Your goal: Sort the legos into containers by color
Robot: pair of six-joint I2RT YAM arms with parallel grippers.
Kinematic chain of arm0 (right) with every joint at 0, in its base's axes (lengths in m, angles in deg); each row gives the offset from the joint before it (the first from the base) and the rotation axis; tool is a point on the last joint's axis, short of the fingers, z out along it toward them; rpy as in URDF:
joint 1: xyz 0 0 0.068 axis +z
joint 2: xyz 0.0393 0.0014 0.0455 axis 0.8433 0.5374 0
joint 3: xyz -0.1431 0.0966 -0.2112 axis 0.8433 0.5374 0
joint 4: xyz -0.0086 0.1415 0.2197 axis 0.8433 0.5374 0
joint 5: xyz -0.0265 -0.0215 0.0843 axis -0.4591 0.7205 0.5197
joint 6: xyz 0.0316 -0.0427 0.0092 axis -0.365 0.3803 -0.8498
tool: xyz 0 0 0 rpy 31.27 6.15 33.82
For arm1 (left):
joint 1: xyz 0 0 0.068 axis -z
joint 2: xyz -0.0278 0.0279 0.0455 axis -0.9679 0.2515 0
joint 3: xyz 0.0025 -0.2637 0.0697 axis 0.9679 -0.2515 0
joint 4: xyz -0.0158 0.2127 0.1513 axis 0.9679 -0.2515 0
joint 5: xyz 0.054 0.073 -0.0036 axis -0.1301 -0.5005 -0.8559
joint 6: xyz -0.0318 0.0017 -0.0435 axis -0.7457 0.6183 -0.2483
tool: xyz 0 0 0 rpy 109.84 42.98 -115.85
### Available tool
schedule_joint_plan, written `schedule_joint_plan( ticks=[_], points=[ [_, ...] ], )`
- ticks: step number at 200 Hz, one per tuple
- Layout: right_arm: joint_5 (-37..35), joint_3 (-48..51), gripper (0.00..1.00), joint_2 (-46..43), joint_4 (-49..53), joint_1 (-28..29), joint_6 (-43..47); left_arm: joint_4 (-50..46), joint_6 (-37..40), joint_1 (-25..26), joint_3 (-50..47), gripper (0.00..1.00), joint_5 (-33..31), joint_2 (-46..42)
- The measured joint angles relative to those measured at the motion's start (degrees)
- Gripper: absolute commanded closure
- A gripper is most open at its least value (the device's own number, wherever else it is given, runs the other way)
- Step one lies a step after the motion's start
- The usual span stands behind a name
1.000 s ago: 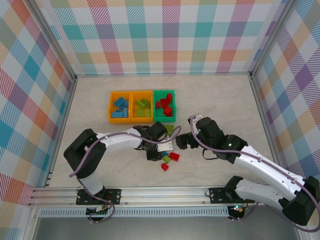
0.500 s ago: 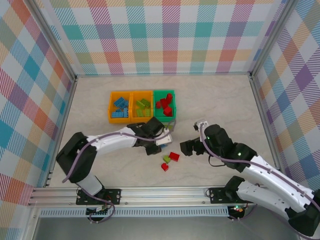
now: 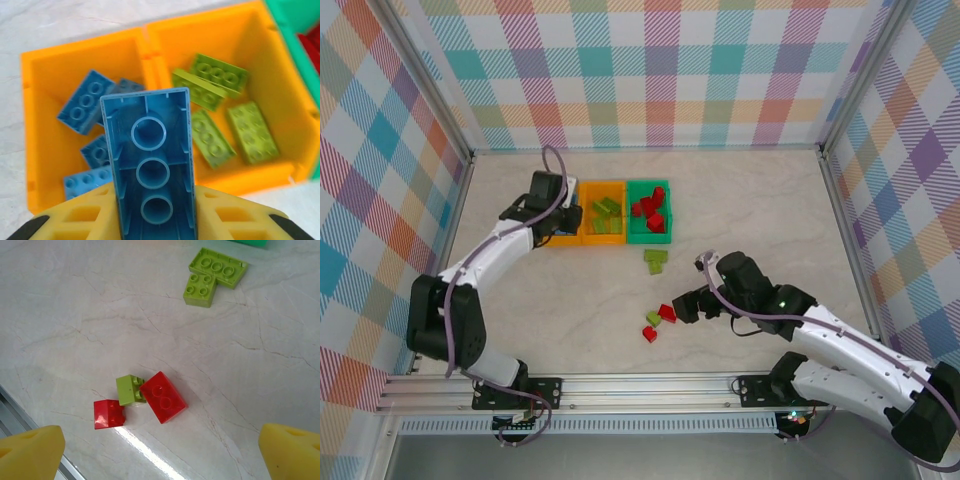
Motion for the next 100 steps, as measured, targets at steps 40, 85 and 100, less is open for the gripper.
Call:
schedule_joint_plan(
  ticks=[40, 85, 100],
  points=[
    [0.0, 0.0, 0.00, -0.4, 0.2, 0.0, -0.6, 0.3, -4.2, -2.2, 1.8, 0.47, -0.5, 5.3],
    [-1.8, -0.9, 0.00, 1.5, 0.7, 0.0, -1.9, 0.0, -5.7, -2.3, 2.4, 0.38, 1.0, 3.1],
    [-2.9, -2.8, 0.01, 5.2, 0.5, 0.0, -2.6, -0.4, -4.7, -1.5, 1.9, 0.38, 2.5, -1.4]
  ],
)
